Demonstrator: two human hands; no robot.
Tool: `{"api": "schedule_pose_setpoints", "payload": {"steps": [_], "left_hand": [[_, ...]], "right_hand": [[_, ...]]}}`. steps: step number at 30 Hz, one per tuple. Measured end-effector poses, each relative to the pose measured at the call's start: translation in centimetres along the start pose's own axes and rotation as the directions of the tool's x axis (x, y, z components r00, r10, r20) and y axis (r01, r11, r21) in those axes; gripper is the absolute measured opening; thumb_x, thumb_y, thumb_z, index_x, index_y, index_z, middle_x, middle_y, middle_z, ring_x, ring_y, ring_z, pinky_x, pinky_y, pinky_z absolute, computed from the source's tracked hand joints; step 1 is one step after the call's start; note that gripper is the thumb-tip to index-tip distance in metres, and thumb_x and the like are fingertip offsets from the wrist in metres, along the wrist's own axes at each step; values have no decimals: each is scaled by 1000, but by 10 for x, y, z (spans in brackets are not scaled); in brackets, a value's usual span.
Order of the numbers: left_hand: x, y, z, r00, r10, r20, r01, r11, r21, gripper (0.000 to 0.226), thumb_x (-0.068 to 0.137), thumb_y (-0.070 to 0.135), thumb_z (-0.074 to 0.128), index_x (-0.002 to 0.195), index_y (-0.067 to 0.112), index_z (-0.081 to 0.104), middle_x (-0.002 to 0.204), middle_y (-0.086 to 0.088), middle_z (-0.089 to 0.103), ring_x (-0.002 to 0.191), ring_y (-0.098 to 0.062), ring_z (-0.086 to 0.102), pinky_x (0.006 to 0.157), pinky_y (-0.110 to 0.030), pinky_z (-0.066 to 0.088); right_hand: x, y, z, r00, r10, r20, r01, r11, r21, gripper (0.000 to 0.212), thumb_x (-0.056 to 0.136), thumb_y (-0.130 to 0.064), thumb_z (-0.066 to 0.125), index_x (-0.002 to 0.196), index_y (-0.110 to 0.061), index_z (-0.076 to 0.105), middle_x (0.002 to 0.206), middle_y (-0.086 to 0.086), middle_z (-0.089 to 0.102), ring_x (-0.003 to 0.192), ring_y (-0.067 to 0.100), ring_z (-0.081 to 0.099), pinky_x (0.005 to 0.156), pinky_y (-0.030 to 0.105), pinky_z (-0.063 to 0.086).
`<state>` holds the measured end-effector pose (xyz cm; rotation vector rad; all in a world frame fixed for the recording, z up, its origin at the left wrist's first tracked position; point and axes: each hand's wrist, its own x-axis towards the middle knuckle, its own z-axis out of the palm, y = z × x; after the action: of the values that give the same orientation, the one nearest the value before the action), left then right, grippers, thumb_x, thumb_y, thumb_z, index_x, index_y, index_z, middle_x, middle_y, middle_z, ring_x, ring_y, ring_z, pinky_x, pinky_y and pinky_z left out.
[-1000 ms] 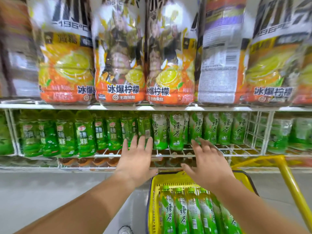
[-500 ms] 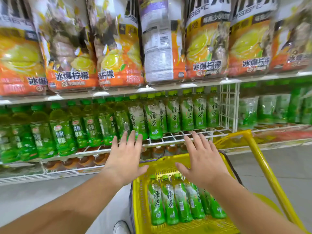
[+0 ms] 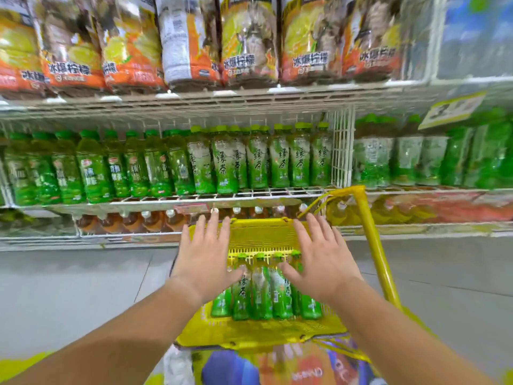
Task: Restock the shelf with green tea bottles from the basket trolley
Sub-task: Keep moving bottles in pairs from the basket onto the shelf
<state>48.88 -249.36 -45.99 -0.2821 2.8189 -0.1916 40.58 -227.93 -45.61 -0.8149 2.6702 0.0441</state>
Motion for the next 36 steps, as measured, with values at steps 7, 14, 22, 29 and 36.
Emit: {"api": "schedule_pose_setpoints", "payload": {"steps": [7, 14, 22, 29, 36], "left_hand": [[-24, 30, 24, 994, -60, 90, 64, 997, -39, 108, 82, 79, 39, 158, 15, -4, 166, -12, 0, 152, -33, 3, 119, -56, 14], [-25, 30, 74, 980, -62, 188, 74, 995, -59, 108, 84, 78, 41, 157, 14, -6, 165, -13, -1, 152, -34, 4, 120, -57, 9], [-23, 19, 131, 932, -33, 362, 96, 983, -157, 107, 86, 74, 41, 156, 14, -14, 165, -12, -7, 151, -33, 5, 117, -47, 28], [-7, 25, 180, 917, -19, 399, 85, 985, -148, 109, 84, 76, 44, 157, 13, -8, 165, -13, 1, 150, -32, 14, 111, -41, 39], [20, 28, 216, 887, -133, 443, 250, 943, -218, 111, 82, 75, 52, 157, 12, -1, 164, -9, 9, 149, -26, 20, 108, -40, 42]], "right_hand": [[-12, 20, 23, 996, -37, 82, 37, 999, 8, 91, 90, -74, 25, 158, -20, -4, 165, 12, -7, 151, 31, -6, 122, 47, 8], [-11, 6, 80, 975, -29, 219, 31, 1000, -3, 93, 89, -74, 25, 157, -20, -8, 165, 11, -7, 151, 30, -6, 122, 47, 6], [4, -13, 122, 945, 73, 318, -90, 995, 42, 94, 90, -74, 26, 156, -20, -13, 165, 10, -5, 151, 29, -3, 122, 45, 10], [9, 2, 166, 902, 160, 400, -217, 971, 102, 96, 89, -72, 35, 154, -25, -18, 165, 9, 0, 151, 29, 6, 120, 44, 18], [33, 21, 195, 842, 257, 475, -385, 902, 194, 90, 93, -65, 40, 157, -20, -5, 163, 13, 8, 149, 31, 14, 117, 46, 27]]}}
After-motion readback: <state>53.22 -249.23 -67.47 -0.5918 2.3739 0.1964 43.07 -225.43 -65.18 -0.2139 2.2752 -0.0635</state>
